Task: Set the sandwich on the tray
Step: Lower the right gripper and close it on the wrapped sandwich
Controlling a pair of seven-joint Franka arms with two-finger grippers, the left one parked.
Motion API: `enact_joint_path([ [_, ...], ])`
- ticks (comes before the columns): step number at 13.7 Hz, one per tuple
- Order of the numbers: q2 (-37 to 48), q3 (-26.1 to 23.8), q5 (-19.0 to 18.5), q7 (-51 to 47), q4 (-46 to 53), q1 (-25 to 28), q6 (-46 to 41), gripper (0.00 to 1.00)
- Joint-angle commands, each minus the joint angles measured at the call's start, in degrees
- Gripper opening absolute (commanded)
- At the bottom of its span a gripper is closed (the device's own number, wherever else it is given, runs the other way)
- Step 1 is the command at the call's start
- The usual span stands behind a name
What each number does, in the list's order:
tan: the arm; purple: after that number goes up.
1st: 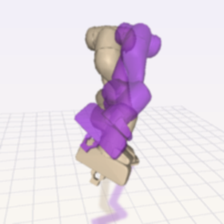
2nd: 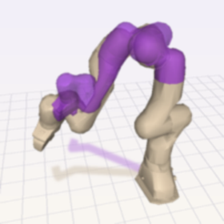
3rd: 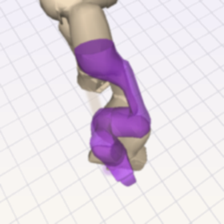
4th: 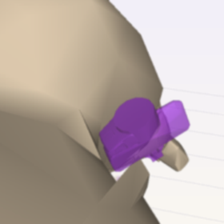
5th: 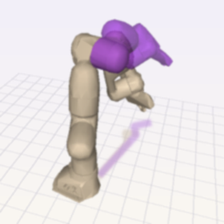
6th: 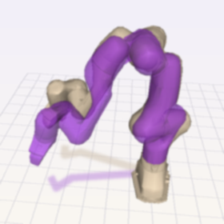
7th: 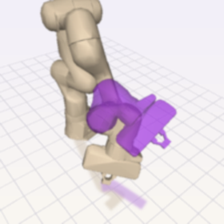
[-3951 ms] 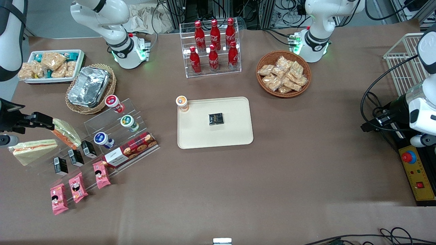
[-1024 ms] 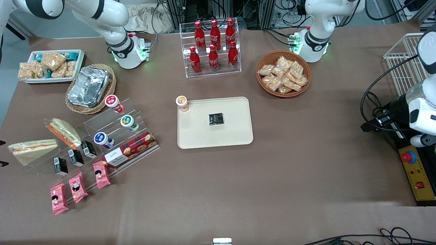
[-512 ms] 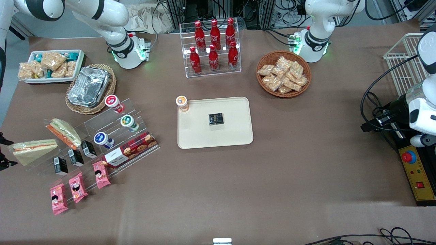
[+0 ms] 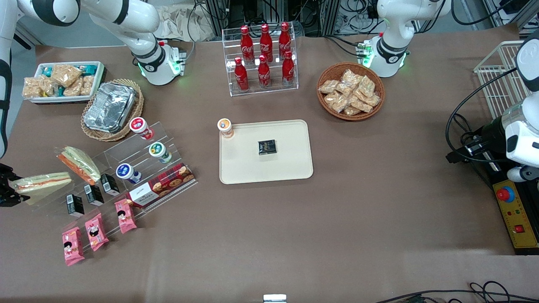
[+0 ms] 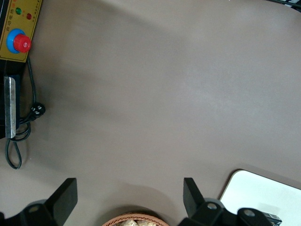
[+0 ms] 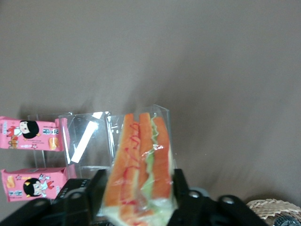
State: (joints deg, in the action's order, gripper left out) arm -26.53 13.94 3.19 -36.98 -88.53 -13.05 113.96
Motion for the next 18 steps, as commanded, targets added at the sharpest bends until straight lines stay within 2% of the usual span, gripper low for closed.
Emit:
enact_joint_path([
  [1,-0.10,-0.05,0.94,1.12,-0.95,-0.05,1.35,0.32],
  [4,-0.02,-0.05,0.94,1.82,-0.86,-0.05,1.26,0.01],
  [10,4.89,-0.31,2.87,14.02,3.79,-0.14,0.38,0.00],
  [13,8.50,-0.67,4.01,25.27,4.24,0.91,-0.41,0.00],
  [18,13.86,-5.58,3.49,26.52,4.15,7.32,-3.92,0.00],
])
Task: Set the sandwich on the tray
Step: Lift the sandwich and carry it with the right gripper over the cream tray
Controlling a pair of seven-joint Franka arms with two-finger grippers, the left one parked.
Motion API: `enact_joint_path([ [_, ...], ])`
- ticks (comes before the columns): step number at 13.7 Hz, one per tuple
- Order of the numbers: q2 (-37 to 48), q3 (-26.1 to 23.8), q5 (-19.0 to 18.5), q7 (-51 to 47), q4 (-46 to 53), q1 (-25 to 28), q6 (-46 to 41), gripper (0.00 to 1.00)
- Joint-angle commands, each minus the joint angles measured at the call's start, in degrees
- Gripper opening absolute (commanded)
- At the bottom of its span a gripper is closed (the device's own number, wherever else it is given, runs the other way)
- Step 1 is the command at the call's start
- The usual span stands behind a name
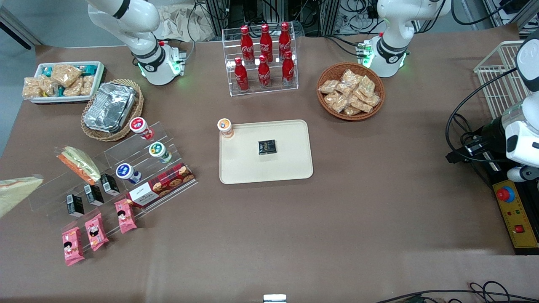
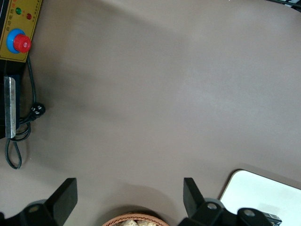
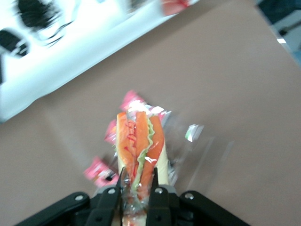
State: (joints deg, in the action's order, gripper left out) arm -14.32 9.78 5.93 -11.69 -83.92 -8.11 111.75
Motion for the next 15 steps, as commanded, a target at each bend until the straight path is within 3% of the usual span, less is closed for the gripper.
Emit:
enact_joint_path([
  [1,2.10,-2.30,0.57,1.31,-0.45,4.48,-2.23,0.00],
  [5,0.71,-2.49,-2.32,2.19,-0.45,15.11,-3.21,0.00],
  [9,-2.90,-2.49,-12.42,6.84,-0.89,25.75,0.30,0.00],
  [11,-4.65,-2.49,-12.79,11.75,-1.15,30.41,2.24,0.00],
  [15,-9.04,-2.49,-12.70,12.30,-1.33,39.29,3.74,0.00],
])
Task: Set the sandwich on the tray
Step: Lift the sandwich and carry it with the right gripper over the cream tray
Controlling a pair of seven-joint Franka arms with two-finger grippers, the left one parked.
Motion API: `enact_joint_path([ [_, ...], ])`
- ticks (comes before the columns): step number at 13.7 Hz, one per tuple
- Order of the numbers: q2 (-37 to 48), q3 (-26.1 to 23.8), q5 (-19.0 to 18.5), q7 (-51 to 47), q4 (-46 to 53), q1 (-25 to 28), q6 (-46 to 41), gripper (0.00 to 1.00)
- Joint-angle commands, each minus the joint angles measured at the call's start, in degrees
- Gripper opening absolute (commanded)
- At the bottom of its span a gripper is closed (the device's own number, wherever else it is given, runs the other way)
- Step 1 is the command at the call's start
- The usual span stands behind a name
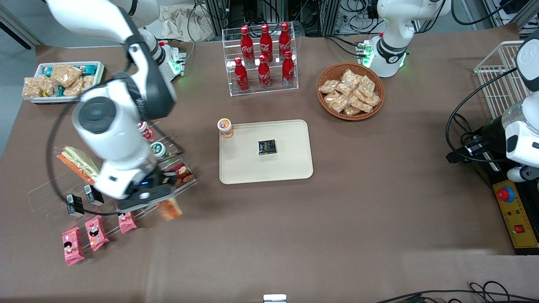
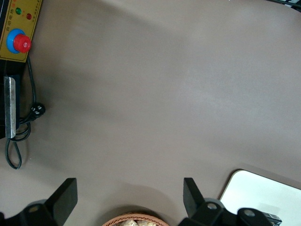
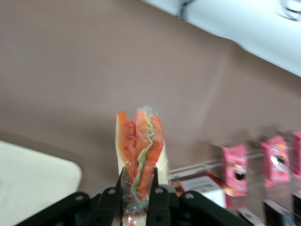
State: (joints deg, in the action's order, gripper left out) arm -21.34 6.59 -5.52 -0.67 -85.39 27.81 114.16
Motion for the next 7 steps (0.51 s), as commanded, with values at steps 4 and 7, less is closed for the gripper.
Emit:
enact_joint_path([
  [4,-7.47,0.62,-1.33,9.44,0.14,10.84,6.50,0.00],
  [7,-11.43,-1.30,-0.89,10.95,0.14,13.67,9.94,0.00],
])
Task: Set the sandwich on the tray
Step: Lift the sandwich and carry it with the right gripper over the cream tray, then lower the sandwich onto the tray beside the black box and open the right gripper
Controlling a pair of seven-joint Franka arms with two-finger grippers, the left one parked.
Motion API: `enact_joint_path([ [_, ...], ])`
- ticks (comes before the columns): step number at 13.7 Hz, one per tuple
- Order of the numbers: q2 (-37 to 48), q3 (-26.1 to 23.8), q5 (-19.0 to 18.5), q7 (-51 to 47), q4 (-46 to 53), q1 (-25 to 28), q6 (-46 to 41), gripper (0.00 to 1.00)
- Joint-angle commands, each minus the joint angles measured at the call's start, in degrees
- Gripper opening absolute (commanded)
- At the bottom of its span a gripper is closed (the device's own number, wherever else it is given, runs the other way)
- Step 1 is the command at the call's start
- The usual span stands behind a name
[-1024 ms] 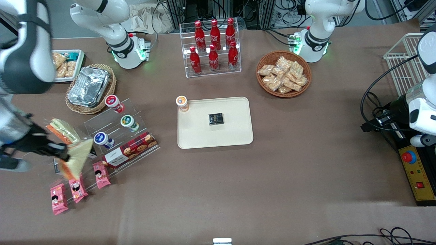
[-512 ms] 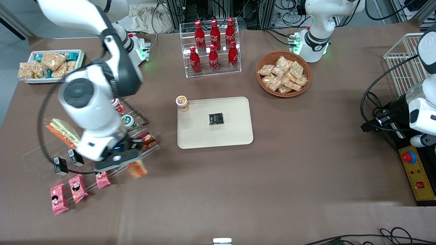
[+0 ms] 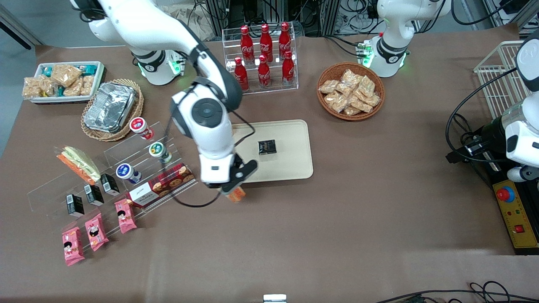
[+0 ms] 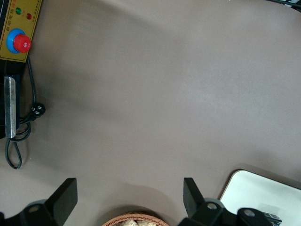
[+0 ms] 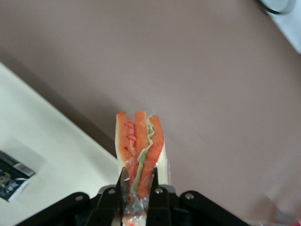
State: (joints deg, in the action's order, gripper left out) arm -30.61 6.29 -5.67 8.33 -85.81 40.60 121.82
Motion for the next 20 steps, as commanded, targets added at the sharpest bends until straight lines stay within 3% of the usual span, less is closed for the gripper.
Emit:
enact_joint_path([
  [1,-2.78,-2.59,-0.74,2.82,0.46,0.88,2.80,0.00],
  [3,-3.40,-4.79,-0.92,3.36,-0.41,1.93,3.59,0.00],
  [9,-6.30,-5.06,-0.83,4.58,-1.90,6.94,7.89,0.00],
  [14,-7.09,-4.97,-1.36,15.19,-2.79,7.56,9.13,0.00],
  [20,-7.97,-5.06,-1.18,20.40,-4.63,7.39,11.77,0.00],
])
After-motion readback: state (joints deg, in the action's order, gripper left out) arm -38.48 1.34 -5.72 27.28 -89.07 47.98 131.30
